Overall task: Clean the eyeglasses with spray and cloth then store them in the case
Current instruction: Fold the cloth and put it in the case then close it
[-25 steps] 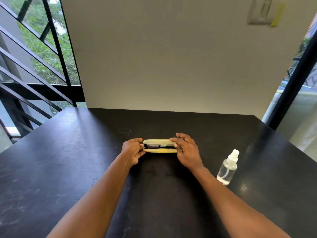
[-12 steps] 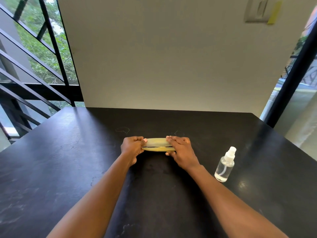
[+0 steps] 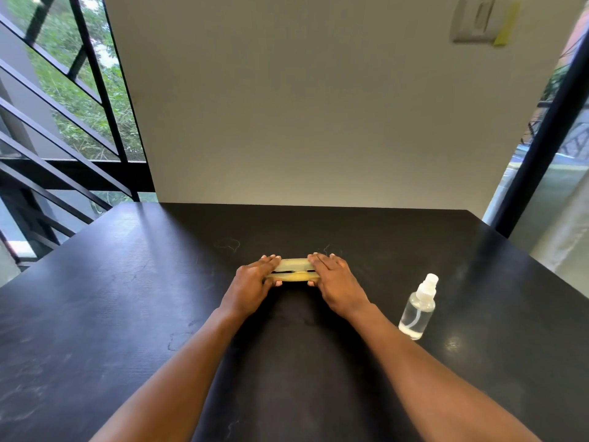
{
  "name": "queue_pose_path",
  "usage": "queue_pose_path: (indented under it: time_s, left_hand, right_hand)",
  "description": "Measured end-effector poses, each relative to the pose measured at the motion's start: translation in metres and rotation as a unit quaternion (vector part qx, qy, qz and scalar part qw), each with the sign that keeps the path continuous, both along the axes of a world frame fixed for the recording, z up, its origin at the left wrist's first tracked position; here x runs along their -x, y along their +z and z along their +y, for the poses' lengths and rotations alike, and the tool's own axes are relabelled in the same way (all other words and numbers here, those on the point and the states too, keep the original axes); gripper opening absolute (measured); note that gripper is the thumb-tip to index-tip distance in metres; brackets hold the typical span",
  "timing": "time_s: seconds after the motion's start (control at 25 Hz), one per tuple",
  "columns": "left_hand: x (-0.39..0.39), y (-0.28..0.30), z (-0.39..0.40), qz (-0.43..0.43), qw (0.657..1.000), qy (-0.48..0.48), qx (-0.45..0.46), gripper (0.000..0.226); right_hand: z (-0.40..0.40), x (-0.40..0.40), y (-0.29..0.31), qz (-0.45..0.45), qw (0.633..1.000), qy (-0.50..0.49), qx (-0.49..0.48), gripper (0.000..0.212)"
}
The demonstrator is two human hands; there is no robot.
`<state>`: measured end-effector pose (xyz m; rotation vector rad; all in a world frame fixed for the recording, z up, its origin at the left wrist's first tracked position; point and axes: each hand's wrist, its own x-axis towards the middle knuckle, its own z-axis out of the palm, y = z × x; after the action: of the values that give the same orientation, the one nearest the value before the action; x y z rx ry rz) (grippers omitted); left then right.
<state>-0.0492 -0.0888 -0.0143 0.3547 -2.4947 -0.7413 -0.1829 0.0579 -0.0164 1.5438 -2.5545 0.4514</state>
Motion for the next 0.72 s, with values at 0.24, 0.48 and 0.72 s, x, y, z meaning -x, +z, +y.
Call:
queue_pose_path:
  time_s: [0.24,0.48,0.72]
  left_hand:
    - [0.0,-0.0032,0.0003,-0.004,1.0,0.0,0.03,0.044]
    - [-0.0022,-0.0015,0.0013,-0.009,0.999,0.004,0.031,0.044]
    - [-0.0037,0.0007,0.0052,-0.021,0.999,0.01,0.037,0.043]
  right_hand:
    - [0.0004,0.0029,-0.0021,-0.008,1.0,-0.001,-0.013,0.053]
    - [0.0011,0.0023,-0.0016,-0.007,1.0,0.004,-0.015,0.052]
    - [0.0017,0.0017,-0.002,-0.002,1.0,0.006,-0.019,0.051]
